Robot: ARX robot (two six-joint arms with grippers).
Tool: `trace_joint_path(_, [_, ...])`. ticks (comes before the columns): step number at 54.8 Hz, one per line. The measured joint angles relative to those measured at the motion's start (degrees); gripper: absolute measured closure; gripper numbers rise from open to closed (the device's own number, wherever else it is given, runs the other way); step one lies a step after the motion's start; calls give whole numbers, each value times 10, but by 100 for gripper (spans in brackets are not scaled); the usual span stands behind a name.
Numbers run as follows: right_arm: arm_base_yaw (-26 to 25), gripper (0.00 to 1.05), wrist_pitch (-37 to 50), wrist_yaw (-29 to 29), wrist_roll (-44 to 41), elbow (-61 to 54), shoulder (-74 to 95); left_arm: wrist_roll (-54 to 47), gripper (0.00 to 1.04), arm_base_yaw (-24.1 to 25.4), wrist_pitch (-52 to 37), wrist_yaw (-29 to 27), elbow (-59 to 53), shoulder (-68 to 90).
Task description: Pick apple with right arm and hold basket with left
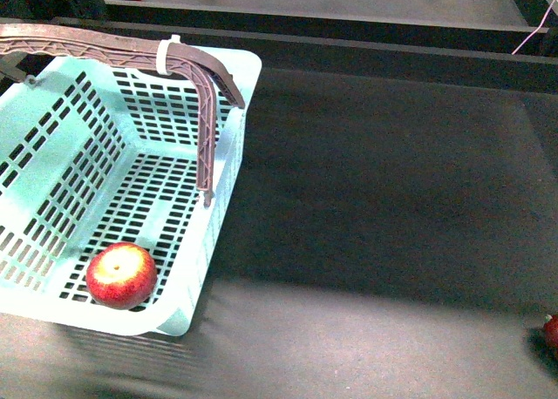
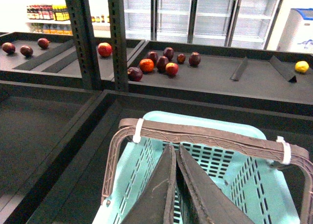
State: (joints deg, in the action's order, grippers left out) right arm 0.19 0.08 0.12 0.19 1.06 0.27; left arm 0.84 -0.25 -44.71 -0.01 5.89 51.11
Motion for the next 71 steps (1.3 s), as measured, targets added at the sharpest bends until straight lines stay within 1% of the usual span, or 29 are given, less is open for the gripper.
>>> trace_joint_path(5, [0,9,0,0,0,0,0,0,101,0,23,0,-17,-40])
trace_joint_path(8, [0,9,0,0,0,0,0,-1,101,0,1,0,-31,-41])
trace_joint_path(10, [0,9,0,0,0,0,0,-1,101,0,3,0,-38,-48])
trace_joint_path(18, [0,9,0,0,0,0,0,-2,101,0,78,0,-50,-131])
trace_joint_path(39, [0,9,0,0,0,0,0,-2,101,0,206,0,-50,-268])
trace_joint_path(60, [0,9,0,0,0,0,0,-2,101,0,307,0,-50,-371])
trace_joint_path(71, [0,9,0,0,0,0,0,-2,101,0,340,0,-50,-404])
